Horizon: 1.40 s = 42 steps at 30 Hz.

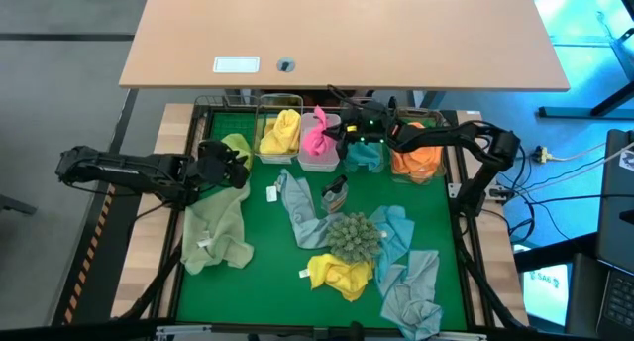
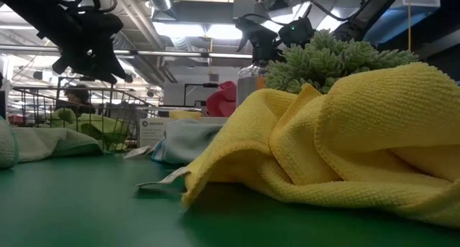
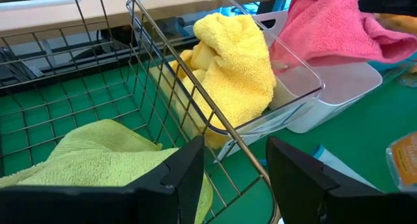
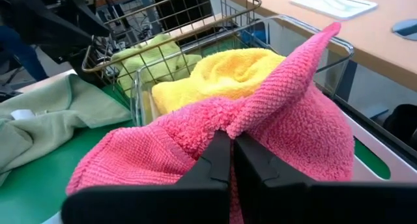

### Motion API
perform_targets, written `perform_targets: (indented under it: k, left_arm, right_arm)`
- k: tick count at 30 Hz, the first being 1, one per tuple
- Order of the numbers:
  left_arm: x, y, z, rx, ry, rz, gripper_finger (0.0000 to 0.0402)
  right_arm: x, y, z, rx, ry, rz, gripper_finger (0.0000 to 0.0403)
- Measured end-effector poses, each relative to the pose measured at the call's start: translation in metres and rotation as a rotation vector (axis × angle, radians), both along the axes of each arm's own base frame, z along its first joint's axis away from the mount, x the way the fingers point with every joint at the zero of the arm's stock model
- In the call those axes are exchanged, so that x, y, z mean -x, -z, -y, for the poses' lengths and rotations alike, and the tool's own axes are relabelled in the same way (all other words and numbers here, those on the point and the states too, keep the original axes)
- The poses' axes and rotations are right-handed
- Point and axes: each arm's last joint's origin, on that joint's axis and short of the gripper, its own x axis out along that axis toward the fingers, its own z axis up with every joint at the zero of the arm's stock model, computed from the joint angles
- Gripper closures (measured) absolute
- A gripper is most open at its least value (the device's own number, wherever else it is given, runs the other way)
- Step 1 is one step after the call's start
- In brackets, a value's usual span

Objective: Sort microfiber towel by color & place in baskets
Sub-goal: Put the pink microfiber towel into the white bin, then put the light green microfiber towel into the gold wire basket

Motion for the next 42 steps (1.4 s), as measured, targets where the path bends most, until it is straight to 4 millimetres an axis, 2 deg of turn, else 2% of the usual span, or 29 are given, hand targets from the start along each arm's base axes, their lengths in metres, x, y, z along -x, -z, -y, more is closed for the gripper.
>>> perform_targets:
  k: [4, 12, 18, 24, 37, 42]
  left_arm:
    - [-0.001, -0.001, 0.000, 0.003, 0.003, 0.021, 0.0245]
    - [-0.002, -0.001, 0.001, 0.045, 0.047, 0.020, 0.0245]
    - [-0.003, 0.001, 0.004, 0.108, 0.148, -0.001, 0.0245]
    - [-0.006, 0.001, 0.009, 0.206, 0.317, -0.009, 0.0245]
    - [-0.006, 0.003, 0.027, 0.626, 0.757, -0.012, 0.0245]
    - [0.001, 0.009, 0.032, 0.827, 0.777, -0.086, 0.0245]
  right_arm:
    - [0.000, 0.000, 0.000, -0.001, -0.001, 0.000, 0.0375]
    - [0.000, 0.000, 0.000, -0.004, 0.000, -0.001, 0.0249]
    - [0.003, -0.009, -0.002, -0.001, -0.016, 0.015, 0.0195]
    - [0.011, -0.031, -0.007, 0.020, -0.026, 0.061, 0.0186]
    - [0.039, -0.077, -0.021, 0.048, -0.028, 0.105, 0.0187]
    - [0.049, -0.085, -0.027, 0.032, -0.028, 0.074, 0.0188]
